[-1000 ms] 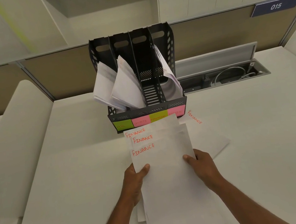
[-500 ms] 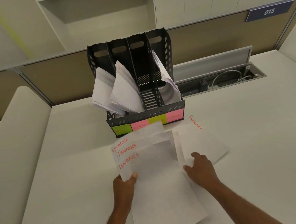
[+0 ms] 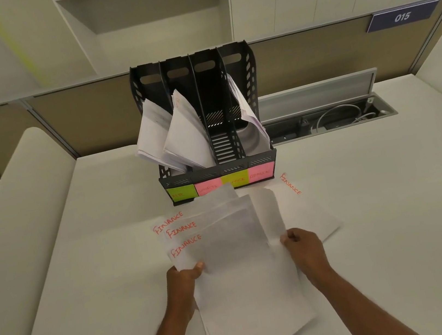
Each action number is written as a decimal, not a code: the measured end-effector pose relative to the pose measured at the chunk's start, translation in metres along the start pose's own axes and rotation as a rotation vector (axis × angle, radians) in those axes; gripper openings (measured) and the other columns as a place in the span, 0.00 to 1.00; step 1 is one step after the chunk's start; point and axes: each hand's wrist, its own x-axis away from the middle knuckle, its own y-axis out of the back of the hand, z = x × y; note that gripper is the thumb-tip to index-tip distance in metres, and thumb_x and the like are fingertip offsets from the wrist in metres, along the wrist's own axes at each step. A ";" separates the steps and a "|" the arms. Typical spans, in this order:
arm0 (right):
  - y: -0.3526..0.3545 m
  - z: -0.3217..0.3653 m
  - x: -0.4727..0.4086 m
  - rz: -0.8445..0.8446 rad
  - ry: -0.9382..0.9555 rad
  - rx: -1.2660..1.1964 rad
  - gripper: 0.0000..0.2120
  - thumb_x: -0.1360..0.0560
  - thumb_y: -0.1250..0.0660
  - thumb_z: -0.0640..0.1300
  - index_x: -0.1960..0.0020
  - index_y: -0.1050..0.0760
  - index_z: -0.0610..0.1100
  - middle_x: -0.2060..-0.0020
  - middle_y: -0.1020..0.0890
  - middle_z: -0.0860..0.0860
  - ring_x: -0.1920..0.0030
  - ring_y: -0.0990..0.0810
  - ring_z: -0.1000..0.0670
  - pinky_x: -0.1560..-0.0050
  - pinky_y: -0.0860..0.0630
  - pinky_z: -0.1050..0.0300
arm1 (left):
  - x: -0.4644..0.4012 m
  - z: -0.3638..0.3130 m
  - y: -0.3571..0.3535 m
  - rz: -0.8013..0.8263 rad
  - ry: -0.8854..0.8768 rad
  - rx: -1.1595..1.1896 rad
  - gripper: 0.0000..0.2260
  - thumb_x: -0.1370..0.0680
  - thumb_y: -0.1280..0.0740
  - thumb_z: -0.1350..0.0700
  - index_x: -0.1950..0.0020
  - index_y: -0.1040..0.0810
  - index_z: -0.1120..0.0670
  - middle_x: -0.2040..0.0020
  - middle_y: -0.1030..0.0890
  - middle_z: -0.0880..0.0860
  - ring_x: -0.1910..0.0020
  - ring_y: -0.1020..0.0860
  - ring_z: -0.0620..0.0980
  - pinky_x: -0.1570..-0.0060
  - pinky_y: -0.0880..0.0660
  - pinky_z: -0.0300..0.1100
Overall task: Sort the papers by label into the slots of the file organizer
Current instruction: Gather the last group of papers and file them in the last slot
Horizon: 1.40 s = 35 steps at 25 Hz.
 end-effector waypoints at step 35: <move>0.060 -0.009 -0.058 -0.152 0.074 -0.041 0.09 0.26 0.32 0.38 0.47 0.18 0.46 0.54 0.15 0.50 0.55 0.18 0.47 0.50 0.19 0.46 | 0.004 -0.010 -0.010 0.143 -0.278 -0.130 0.22 0.24 0.27 0.61 0.33 0.26 0.46 0.42 0.17 0.44 0.44 0.18 0.47 0.52 0.18 0.40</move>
